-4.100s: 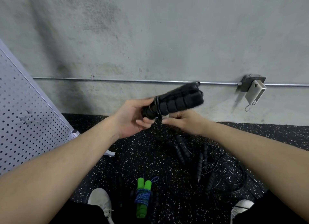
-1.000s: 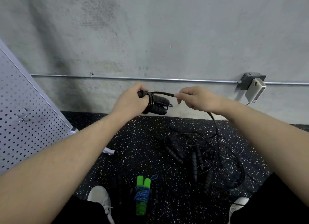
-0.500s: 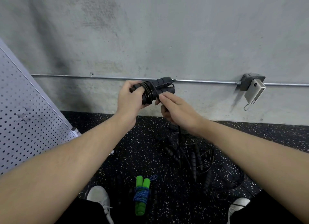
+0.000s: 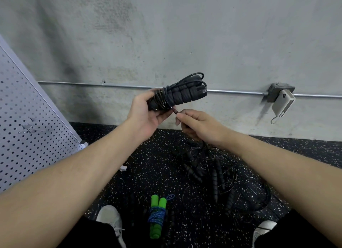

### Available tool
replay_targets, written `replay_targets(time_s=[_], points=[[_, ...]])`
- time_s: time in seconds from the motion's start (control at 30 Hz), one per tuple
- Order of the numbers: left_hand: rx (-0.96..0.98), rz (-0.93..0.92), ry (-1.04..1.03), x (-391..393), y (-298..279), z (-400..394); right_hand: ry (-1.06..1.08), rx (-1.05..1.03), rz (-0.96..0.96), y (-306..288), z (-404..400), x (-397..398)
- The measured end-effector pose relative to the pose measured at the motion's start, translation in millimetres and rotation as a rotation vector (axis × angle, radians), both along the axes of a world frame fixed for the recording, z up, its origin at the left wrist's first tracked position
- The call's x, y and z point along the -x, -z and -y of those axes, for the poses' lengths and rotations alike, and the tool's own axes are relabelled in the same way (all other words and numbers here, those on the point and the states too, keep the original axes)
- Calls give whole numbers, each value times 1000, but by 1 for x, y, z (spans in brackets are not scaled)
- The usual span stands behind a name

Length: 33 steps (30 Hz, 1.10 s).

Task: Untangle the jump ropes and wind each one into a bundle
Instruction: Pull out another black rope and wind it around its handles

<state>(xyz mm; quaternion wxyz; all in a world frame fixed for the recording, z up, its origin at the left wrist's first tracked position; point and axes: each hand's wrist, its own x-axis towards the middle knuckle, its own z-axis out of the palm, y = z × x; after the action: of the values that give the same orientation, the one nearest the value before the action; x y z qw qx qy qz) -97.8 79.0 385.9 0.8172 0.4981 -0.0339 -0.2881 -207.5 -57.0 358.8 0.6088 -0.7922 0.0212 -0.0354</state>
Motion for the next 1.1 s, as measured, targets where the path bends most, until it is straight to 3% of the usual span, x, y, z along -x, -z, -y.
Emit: replay_targets(time_s=[0.27, 0.4, 0.6, 0.77, 0.87, 1.1], points=[[-49, -46, 125, 0, 0, 0, 82, 114, 59, 3, 16, 2], [-69, 0, 290, -4, 1, -6, -12, 309, 0, 3, 26, 3], [-175, 113, 488, -9, 4, -12, 60, 648, -156, 3, 54, 5], [-374, 322, 630, 0, 7, -12, 116, 548, -256, -1, 65, 2], [-465, 358, 687, 3, 8, -12, 113, 469, -287, -1, 66, 0], [-688, 620, 582, 5, 16, -3, 190, 250, -289, -7, 58, -3]])
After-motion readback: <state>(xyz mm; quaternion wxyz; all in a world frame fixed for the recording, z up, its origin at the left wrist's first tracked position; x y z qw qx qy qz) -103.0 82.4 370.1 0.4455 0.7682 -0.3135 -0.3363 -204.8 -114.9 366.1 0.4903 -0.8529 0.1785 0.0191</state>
